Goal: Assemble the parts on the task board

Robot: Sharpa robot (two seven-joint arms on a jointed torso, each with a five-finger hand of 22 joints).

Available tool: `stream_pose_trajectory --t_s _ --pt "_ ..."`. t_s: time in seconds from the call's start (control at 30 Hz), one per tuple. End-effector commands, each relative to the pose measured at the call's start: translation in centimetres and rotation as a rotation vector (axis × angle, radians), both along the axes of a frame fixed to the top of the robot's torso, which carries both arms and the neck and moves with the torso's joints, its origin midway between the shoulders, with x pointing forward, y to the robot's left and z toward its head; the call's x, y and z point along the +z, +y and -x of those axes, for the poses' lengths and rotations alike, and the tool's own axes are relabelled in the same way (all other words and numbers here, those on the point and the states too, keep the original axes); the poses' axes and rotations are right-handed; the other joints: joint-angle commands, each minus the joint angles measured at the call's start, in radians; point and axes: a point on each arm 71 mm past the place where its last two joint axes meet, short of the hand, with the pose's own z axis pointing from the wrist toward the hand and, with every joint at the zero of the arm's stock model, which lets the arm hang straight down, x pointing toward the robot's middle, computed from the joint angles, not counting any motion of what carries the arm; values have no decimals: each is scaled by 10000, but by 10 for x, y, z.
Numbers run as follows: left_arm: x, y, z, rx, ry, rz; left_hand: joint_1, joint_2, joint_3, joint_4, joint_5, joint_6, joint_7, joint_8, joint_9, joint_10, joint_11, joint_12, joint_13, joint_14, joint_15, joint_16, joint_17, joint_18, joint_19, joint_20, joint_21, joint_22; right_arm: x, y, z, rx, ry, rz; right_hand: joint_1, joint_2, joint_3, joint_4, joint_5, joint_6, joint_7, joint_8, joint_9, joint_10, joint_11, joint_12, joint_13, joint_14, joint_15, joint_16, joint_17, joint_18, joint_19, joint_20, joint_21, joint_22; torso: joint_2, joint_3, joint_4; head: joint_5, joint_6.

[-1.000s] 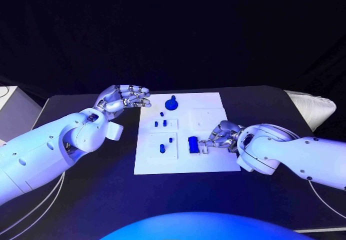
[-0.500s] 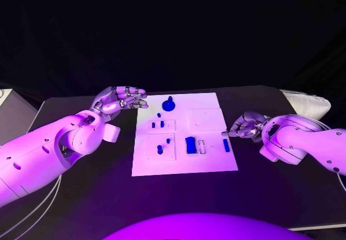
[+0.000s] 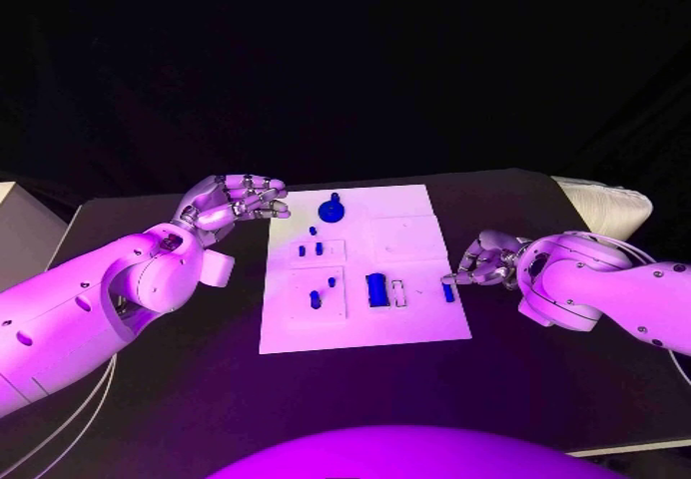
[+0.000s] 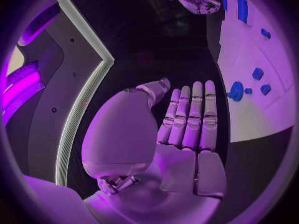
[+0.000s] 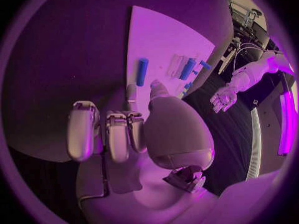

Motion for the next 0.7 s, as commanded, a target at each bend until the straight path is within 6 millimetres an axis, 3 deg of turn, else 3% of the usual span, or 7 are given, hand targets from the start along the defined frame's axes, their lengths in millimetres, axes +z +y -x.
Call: stream_pose_trajectory --t_s 0.03,0.27,0.53,0.6,0.7 --pt "0 -2 1 -139 -37 59 -9 60 -46 34 21 58 44 -53 -9 20 28 -61 8 57 17 -35 9 127 57 0 -35 -9 -4 4 2 308 201 420 129 7 66 18 32 -11 8 -33 -11 954 25 40 2546 998 52 45 2439 -139 742 2 52 1407 9 -9 20 7 -25" --pt "0 -1 1 -123 -22 41 -9 60 -46 34 21 58 44 -53 -9 20 28 -61 8 57 17 -35 9 127 57 0 -35 -9 -12 11 5 347 443 424 143 -1 63 26 47 29 1 -28 -15 956 22 44 2549 1000 52 49 2447 -142 744 4 67 1417 2 -29 -1 29 -56" --pt "0 -1 1 -120 -16 34 -9 60 -46 34 21 58 44 -53 -9 20 28 -61 8 57 17 -35 9 127 57 0 -35 -9 -19 14 5 333 602 519 350 47 139 13 56 117 -21 -69 -58 950 3 30 2541 998 39 45 2438 -137 741 5 60 1422 0 -11 9 46 -65" --pt "0 -1 1 -121 -14 33 -9 60 -46 34 21 58 44 -53 -9 20 28 -61 8 57 17 -35 9 127 57 0 -35 -9 -21 15 5 367 590 590 543 71 299 40 -514 177 -23 -152 -123 951 -1 32 2543 999 35 48 2446 -136 739 1 62 1436 2 -8 5 44 -67" --pt "0 -1 1 -125 -12 33 -9 60 -46 34 21 58 44 -53 -9 20 28 -61 8 57 17 -35 9 127 57 0 -35 -9 -24 17 4 436 543 710 673 65 414 17 -586 197 -30 -191 -152 949 -6 27 2540 997 30 45 2439 -135 736 2 52 1437 4 -10 1 53 -64"
